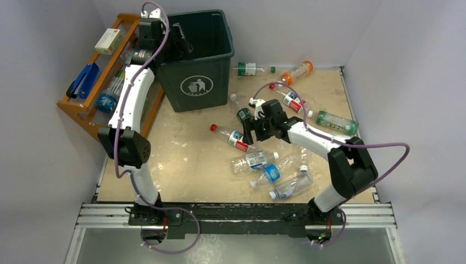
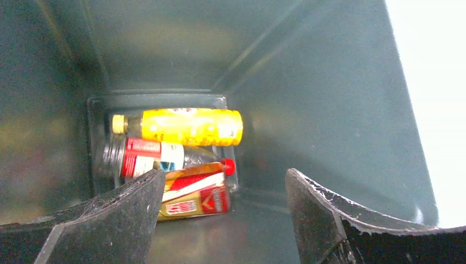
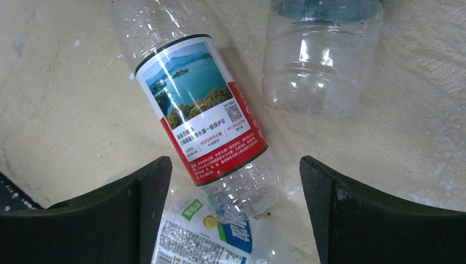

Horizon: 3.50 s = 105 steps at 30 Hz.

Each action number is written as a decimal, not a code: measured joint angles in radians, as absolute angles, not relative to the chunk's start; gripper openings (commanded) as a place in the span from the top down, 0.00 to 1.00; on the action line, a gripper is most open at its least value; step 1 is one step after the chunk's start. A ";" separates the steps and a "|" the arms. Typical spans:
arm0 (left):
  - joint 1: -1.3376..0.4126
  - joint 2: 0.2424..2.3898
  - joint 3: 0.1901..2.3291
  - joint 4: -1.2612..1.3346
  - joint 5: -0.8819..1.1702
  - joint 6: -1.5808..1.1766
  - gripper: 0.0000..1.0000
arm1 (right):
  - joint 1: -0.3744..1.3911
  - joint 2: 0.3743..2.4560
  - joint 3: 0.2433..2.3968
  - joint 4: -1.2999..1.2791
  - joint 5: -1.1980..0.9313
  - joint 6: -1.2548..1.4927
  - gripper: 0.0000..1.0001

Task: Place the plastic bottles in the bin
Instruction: Pick up the plastic bottle at the center of the board, then place the plastic bottle in the trash bin.

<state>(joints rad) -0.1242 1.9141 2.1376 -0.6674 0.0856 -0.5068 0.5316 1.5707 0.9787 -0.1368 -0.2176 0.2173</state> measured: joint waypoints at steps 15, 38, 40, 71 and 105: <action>-0.124 1.551 1.927 -0.645 0.160 -0.568 0.18 | 0.629 1.684 0.987 -0.132 -0.169 0.205 0.11; -0.125 1.167 1.327 -0.568 0.266 -0.644 0.15 | 0.654 1.609 1.072 -0.217 -0.163 0.199 0.56; -0.125 1.155 1.306 -0.569 0.266 -0.644 0.15 | 0.654 1.567 1.104 -0.241 -0.152 0.199 0.56; -0.307 1.097 1.060 -0.541 0.219 -0.649 0.14 | 0.654 1.608 1.861 -0.465 -0.013 0.157 0.55; -0.851 1.098 0.760 -0.388 -0.030 -0.815 0.14 | 0.580 2.070 2.429 -0.289 -0.041 0.057 0.43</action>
<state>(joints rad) -0.8509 1.0977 0.7597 -0.3882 -0.0296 -0.8150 0.5800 2.0701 2.4290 -0.2890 -0.0414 0.0570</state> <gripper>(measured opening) 0.855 0.630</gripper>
